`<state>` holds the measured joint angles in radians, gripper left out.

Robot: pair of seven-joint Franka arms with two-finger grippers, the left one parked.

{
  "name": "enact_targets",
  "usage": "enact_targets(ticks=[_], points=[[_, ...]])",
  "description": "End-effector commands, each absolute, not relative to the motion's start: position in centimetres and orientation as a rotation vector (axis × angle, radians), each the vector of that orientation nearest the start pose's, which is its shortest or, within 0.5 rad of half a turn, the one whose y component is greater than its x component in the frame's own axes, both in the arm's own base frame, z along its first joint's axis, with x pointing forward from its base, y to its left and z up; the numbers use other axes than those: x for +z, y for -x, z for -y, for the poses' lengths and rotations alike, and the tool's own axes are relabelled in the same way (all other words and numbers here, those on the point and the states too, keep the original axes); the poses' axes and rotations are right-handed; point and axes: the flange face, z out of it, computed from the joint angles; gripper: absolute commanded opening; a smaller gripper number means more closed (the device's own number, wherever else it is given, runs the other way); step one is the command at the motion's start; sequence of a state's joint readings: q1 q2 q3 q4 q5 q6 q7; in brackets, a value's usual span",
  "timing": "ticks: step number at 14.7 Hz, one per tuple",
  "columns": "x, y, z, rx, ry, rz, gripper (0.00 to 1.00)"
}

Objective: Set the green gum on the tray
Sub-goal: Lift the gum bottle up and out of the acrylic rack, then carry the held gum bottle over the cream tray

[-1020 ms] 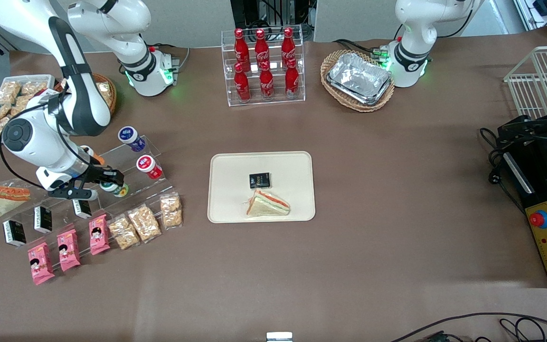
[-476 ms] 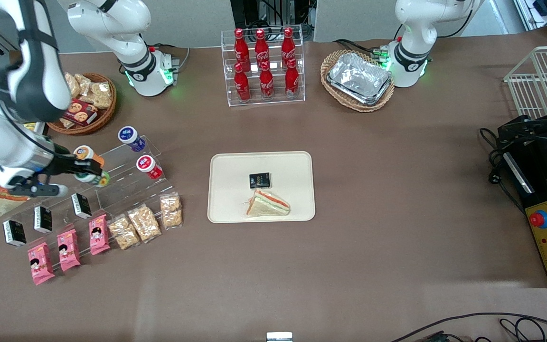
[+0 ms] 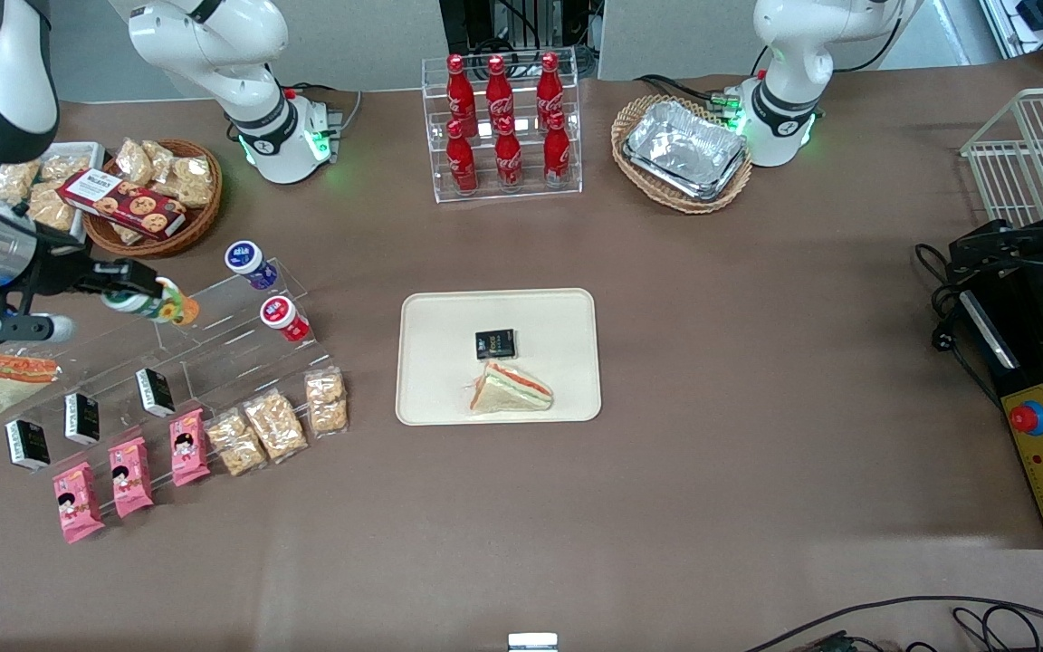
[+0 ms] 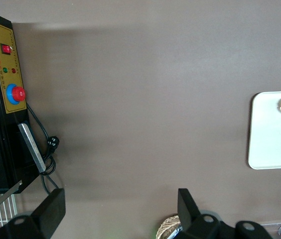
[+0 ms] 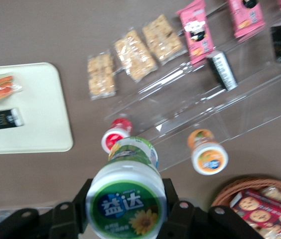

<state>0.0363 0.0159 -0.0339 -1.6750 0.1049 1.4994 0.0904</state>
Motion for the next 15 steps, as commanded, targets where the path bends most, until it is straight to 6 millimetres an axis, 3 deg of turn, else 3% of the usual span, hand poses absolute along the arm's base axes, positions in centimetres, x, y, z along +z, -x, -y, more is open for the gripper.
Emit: enact_targets(ticks=[1, 4, 7, 11, 15], points=[[56.2, -54.1, -10.0, 0.353, 3.029, -0.207, 0.52], [53.2, -54.0, -18.3, 0.351, 3.054, -0.336, 0.52], [49.3, -53.0, -24.2, 0.334, 3.074, -0.382, 0.52], [43.0, -50.0, -28.7, 0.276, 3.086, -0.388, 0.52], [37.0, -47.7, -29.8, 0.202, 3.078, -0.367, 0.52]])
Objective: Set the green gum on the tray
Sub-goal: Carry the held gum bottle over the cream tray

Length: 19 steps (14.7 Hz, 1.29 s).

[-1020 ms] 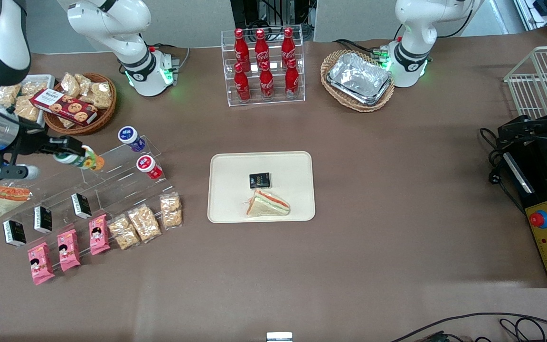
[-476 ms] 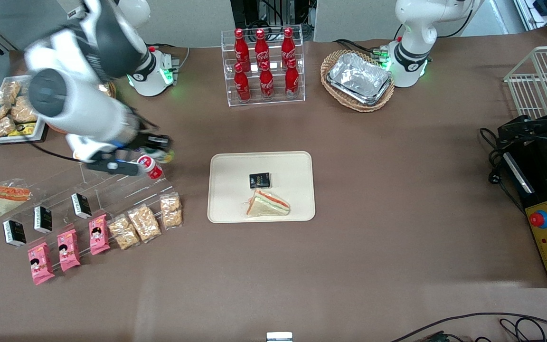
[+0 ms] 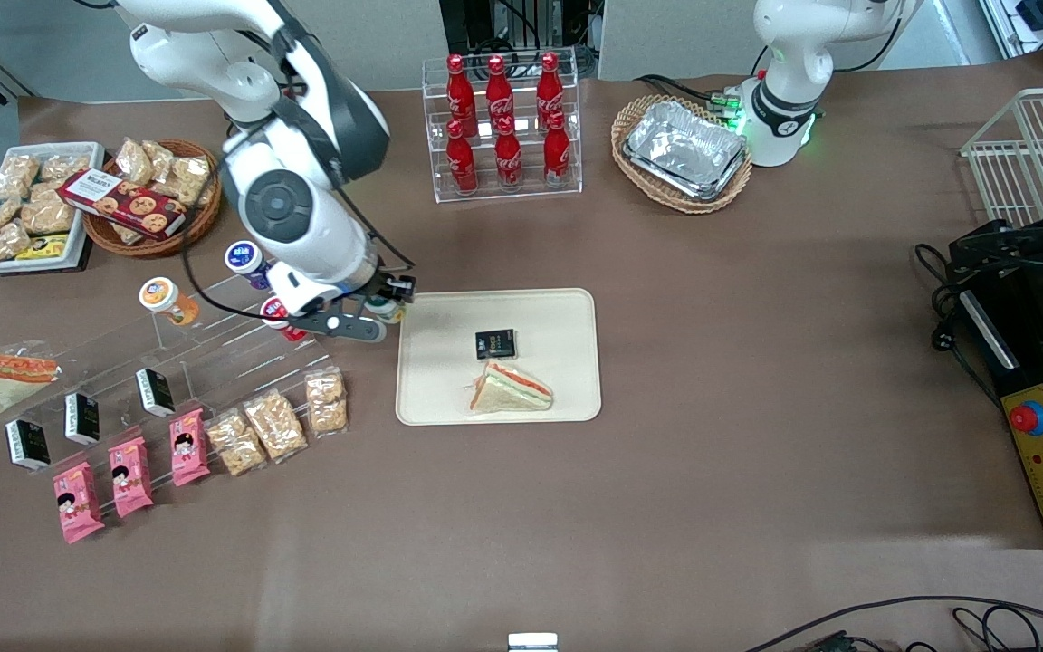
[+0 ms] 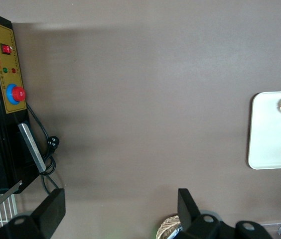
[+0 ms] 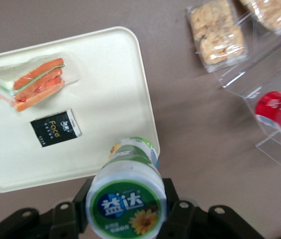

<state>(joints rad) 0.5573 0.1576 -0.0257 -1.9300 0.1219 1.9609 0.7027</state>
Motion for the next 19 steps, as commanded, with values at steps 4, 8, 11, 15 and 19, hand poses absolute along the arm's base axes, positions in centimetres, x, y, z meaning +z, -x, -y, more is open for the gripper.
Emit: enact_targets(ticks=[4, 8, 11, 15, 19], points=[[33.0, -46.1, -30.4, 0.142, 3.071, -0.340, 0.52], [29.3, -45.8, -32.3, 0.116, 3.075, -0.307, 0.52], [27.3, -45.9, -32.6, 0.112, 3.081, -0.303, 0.53], [25.4, -45.5, -33.5, 0.101, 3.084, -0.287, 0.53], [23.8, -45.5, -34.3, 0.071, 3.075, -0.325, 0.53]])
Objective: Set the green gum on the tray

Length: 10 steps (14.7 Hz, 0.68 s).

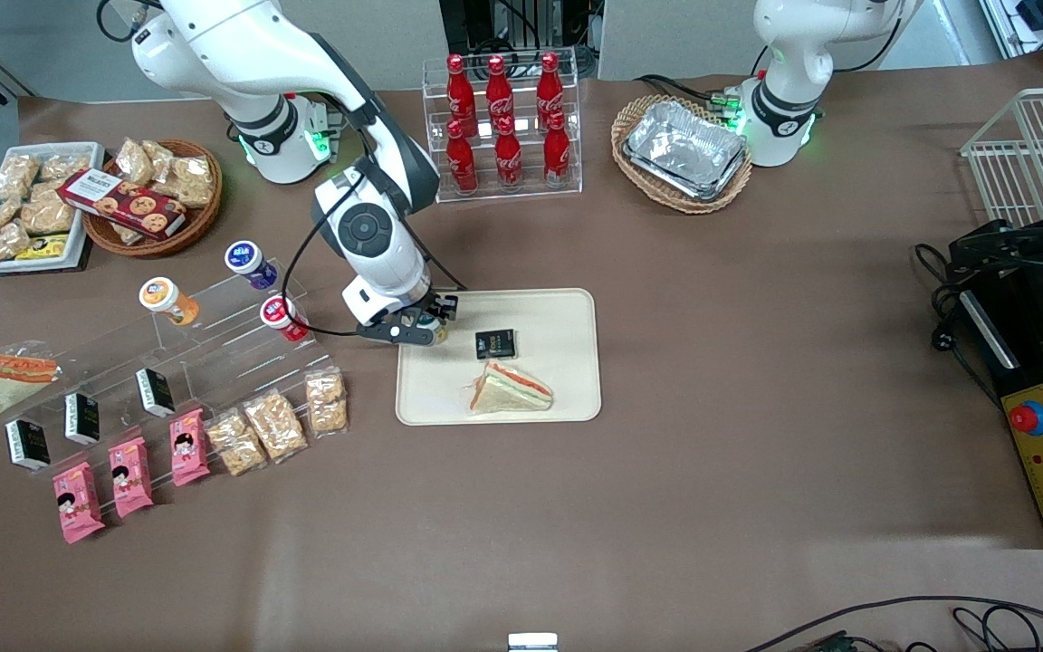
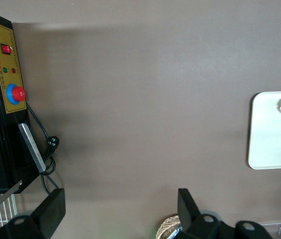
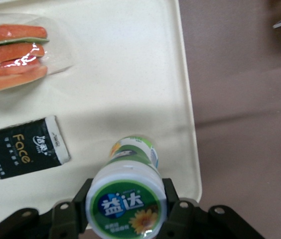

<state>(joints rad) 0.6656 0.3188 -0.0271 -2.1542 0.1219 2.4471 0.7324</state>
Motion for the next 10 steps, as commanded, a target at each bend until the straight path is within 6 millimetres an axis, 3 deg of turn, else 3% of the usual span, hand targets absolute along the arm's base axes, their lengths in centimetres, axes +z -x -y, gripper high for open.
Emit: enact_targets(ticks=[1, 3, 4, 7, 10], points=[[23.7, -45.5, -34.2, 0.073, 3.076, -0.327, 0.61], [23.6, -45.5, -34.3, 0.073, 3.076, -0.327, 0.88], [23.6, -45.6, -34.3, 0.075, 3.076, -0.330, 0.97], [24.8, -46.1, -34.3, 0.060, 3.066, -0.328, 0.99], [28.9, -47.9, -32.1, 0.066, 3.059, -0.371, 0.99]])
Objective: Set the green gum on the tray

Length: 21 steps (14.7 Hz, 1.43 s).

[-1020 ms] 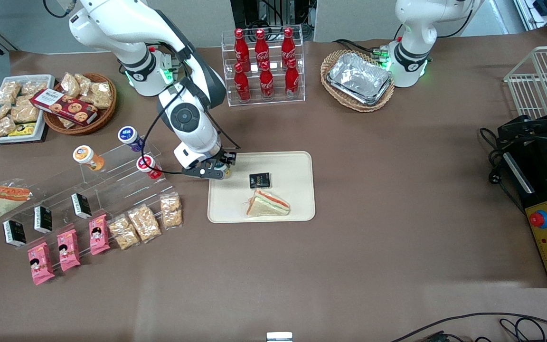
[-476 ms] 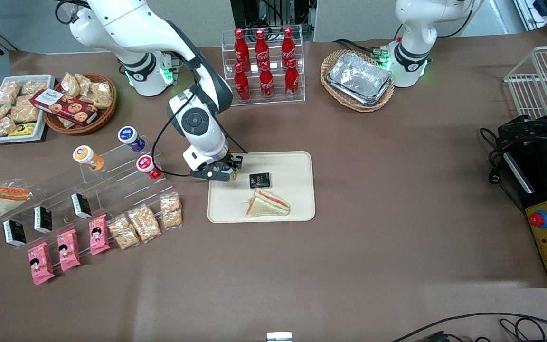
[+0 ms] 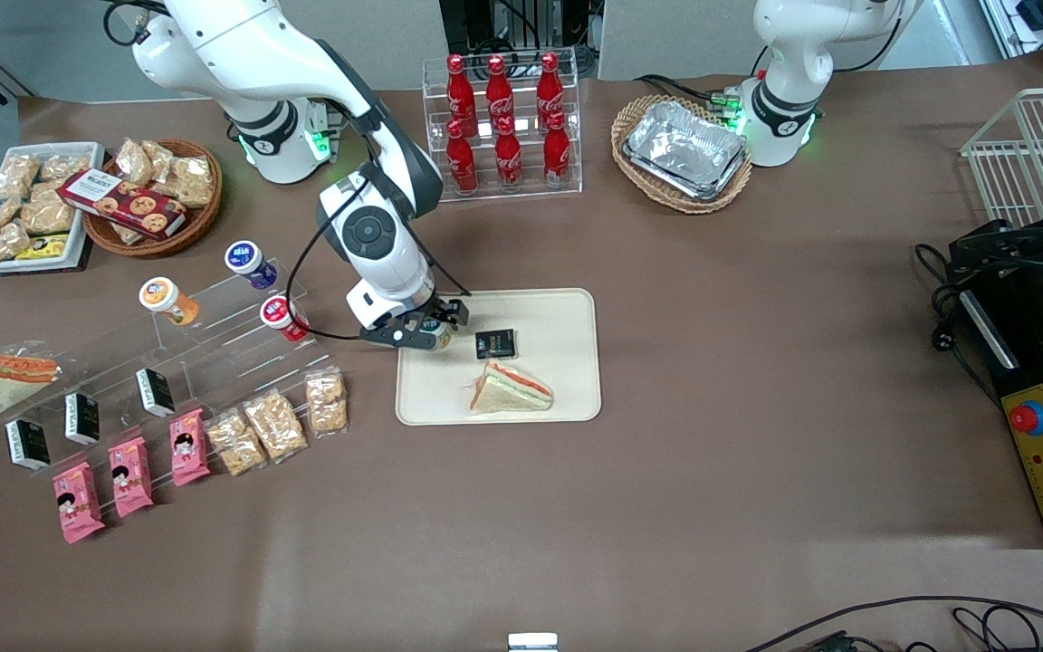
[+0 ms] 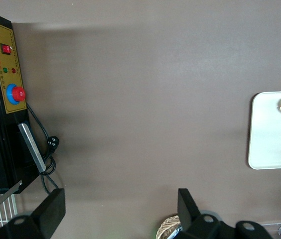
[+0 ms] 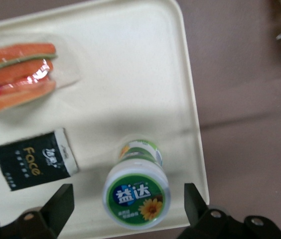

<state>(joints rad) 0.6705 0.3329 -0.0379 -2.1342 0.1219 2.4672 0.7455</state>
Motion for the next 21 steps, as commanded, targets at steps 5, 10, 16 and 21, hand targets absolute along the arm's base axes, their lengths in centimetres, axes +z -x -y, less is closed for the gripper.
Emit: enact_targets(ticks=[5, 10, 16, 21], points=[[36.5, -53.5, -22.6, 0.093, 3.051, -0.281, 0.99], [45.8, -56.9, -16.1, 0.188, 3.043, -0.357, 0.99], [52.9, -59.7, -6.4, 0.081, 3.017, -0.330, 1.00], [55.1, -59.9, -2.4, 0.081, 3.098, -0.282, 1.00]])
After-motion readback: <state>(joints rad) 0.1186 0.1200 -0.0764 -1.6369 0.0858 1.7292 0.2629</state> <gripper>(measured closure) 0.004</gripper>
